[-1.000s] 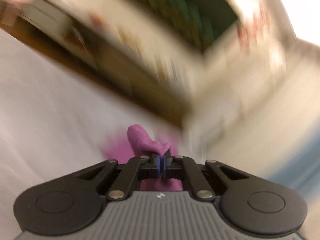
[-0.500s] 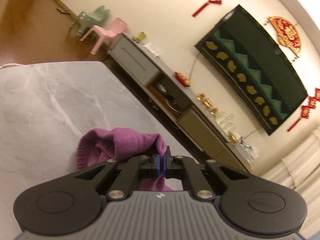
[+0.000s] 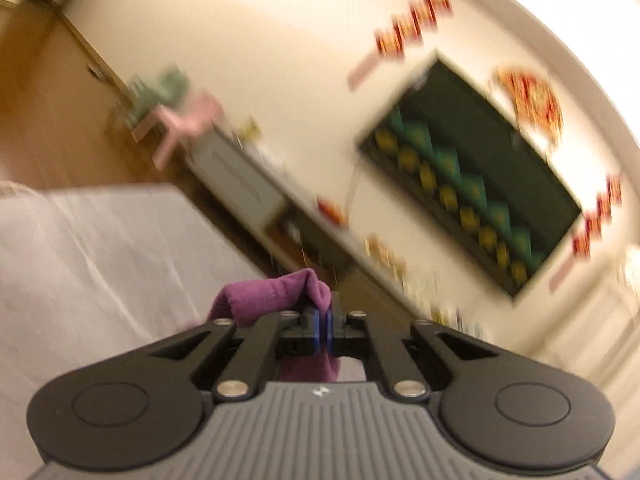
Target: Fold clothes
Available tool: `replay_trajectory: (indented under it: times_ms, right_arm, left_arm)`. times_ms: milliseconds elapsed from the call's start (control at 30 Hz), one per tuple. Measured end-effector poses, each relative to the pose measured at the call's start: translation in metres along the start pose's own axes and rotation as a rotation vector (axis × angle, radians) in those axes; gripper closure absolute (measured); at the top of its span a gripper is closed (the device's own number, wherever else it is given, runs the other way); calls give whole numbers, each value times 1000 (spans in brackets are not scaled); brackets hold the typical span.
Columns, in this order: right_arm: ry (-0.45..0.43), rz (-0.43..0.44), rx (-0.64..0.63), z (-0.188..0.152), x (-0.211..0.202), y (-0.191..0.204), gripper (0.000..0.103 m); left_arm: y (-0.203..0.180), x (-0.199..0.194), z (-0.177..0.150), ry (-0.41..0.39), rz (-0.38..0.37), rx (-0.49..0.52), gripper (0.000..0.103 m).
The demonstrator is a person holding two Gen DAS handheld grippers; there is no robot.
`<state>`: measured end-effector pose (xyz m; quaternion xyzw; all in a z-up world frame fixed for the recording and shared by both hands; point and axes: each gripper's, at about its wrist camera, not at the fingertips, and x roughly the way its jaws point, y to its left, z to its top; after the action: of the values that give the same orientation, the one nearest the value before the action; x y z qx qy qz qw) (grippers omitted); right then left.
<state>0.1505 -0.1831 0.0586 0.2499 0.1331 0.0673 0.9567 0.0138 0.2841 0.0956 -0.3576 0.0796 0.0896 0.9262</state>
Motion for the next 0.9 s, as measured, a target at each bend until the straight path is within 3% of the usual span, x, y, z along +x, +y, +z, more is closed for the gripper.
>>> replay_trajectory:
  times_ms: [67,133,167,267,300,333,367,400,433,500,567,633,667,700,767,833,867,900]
  right_arm:
    - [-86,38,-158,32,-8,35,102]
    - [-47,27,-231,45,24,54,102]
    - [33,27,-252,43,52,57,100]
    - [378,-30,-304,13,138,52,70]
    - [422,-77,-313,3,146,48,70]
    - [400,-98,-302,-4,136,44,69]
    - [373,-86,-275,-10,120,37,53]
    - [365,-72,-252,-18,103,30,30]
    - [358,-69,-235,-27,82,21,24]
    - [363,-122,-225,-51,50,3,23]
    - [485,-188,-266,-66,43,1,33]
    - [451,-185,-295,-74,20,8,23]
    - [446,-160,-332,-80,10,12,11]
    - [465,-134,-379,-87,4,15,9]
    - [553,-104,-466,-100,11,20,17]
    - [627,-122,-509,-109,20,18,49]
    - [657,-126,-522,-108,26,14,87]
    - [664,-127,-535,-103,29,12,94]
  left_arm:
    - [2,0,2,-34,34,-35,100]
    - [3,13,-1,-12,71,-54,100]
    - [1,21,-4,2,96,-51,100]
    - [-7,38,-10,16,160,3,100]
    - [-9,41,-10,12,169,18,100]
    - [-11,41,-8,7,170,26,100]
    - [-11,41,-6,3,164,29,100]
    - [-12,40,-4,3,149,28,100]
    - [-13,40,-3,4,132,28,100]
    - [-16,41,-3,9,117,40,100]
    - [-19,41,-4,14,111,51,100]
    - [-20,40,-5,14,112,48,100]
    - [-20,38,-5,13,108,44,100]
    - [-20,37,-6,11,108,41,100]
    - [-17,34,-6,12,108,43,100]
    - [-16,32,-7,10,118,58,100]
    - [-16,30,-7,9,125,65,100]
    - [-15,29,-6,8,127,65,100]
